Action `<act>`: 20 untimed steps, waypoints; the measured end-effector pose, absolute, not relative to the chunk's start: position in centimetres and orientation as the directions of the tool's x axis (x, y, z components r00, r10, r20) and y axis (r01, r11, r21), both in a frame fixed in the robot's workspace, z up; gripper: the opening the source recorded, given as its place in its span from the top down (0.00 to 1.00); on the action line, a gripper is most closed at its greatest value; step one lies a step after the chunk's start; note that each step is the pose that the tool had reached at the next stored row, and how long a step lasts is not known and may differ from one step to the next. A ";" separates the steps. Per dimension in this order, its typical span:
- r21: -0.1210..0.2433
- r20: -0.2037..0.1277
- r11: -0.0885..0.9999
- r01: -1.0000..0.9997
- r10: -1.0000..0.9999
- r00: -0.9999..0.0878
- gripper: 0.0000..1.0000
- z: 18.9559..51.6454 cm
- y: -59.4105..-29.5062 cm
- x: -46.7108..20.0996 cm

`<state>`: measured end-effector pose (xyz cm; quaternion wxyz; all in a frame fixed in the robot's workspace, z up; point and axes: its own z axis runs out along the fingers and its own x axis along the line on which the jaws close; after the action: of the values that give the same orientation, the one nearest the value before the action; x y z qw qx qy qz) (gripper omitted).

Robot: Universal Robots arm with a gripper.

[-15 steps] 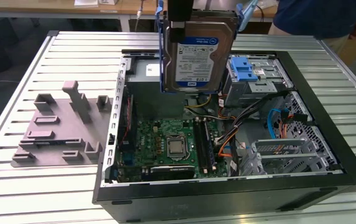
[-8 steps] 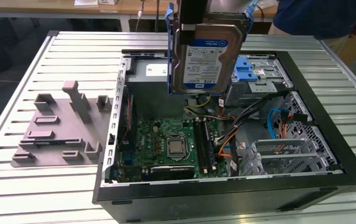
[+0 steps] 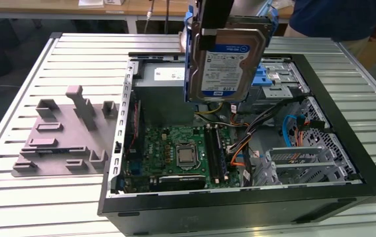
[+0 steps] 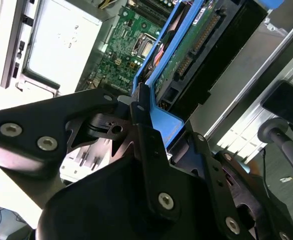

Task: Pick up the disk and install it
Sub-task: 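Insert the disk into the insertion slot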

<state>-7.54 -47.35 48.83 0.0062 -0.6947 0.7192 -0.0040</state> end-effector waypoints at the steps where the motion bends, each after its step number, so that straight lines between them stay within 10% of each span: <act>1: -0.014 -0.003 0.035 -0.999 -0.999 -0.035 0.64 48.8 -47.4 -7.4; 20: -0.014 -0.004 0.035 -0.999 -0.999 -0.035 0.64 48.6 -50.8 -6.4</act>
<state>-6.38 -50.81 48.64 0.0065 -0.6947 0.7192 -0.0037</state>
